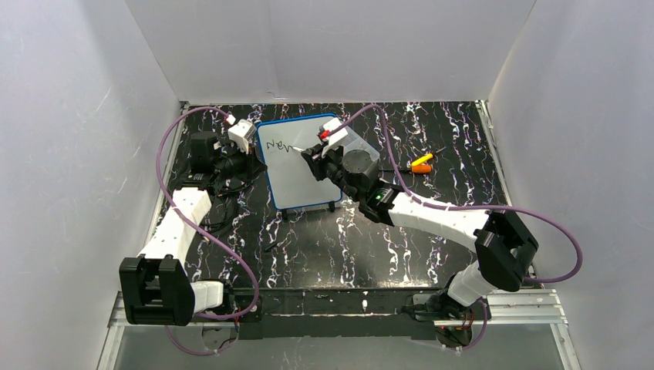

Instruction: Write a sentence on the whiteboard

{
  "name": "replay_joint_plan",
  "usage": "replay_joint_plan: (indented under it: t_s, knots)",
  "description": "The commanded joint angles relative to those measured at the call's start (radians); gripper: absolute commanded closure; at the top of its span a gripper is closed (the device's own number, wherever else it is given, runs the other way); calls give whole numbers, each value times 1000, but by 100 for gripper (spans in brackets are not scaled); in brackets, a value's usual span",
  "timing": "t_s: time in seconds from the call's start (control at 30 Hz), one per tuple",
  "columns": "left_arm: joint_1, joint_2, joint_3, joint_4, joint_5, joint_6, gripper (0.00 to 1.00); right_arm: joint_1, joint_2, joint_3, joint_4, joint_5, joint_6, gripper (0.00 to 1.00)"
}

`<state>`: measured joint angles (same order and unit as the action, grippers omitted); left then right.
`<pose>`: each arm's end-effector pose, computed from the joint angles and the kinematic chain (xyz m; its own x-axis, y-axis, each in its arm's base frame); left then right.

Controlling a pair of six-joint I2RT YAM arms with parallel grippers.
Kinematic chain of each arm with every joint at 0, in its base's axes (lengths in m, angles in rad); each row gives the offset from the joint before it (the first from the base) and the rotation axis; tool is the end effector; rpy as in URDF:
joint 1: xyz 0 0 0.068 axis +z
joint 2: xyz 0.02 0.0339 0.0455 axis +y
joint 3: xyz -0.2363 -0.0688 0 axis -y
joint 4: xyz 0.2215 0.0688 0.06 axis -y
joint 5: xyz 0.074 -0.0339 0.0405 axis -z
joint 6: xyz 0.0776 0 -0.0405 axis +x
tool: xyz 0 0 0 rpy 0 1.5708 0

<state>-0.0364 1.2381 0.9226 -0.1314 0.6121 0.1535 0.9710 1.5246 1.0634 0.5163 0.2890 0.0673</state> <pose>0.2942 -0.0553 0.2657 -0.3431 0.1377 -0.9292 0.6072 0.7872 -0.1075 0.2341 0.3031 0.3129 -0.0114 0.0975 -0.9952 -0.6313 0.7711 0.0828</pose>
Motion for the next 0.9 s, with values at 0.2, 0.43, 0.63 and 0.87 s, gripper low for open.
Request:
replay_joint_plan:
  t_s: [0.2,0.43,0.63,0.87]
  knots:
    - [3,-32,-11,-2,15,15,100,-6,-32,25,50,48,-19,99]
    - [2,-31,-11,-2,14,14,100,-6,-30,53,74,54,-32,99]
    - [2,-31,-10,-2,15,15,100,-6,-32,57,82,55,-36,99]
    - [2,-31,-11,-2,14,15,100,-6,-35,56,95,57,-37,99]
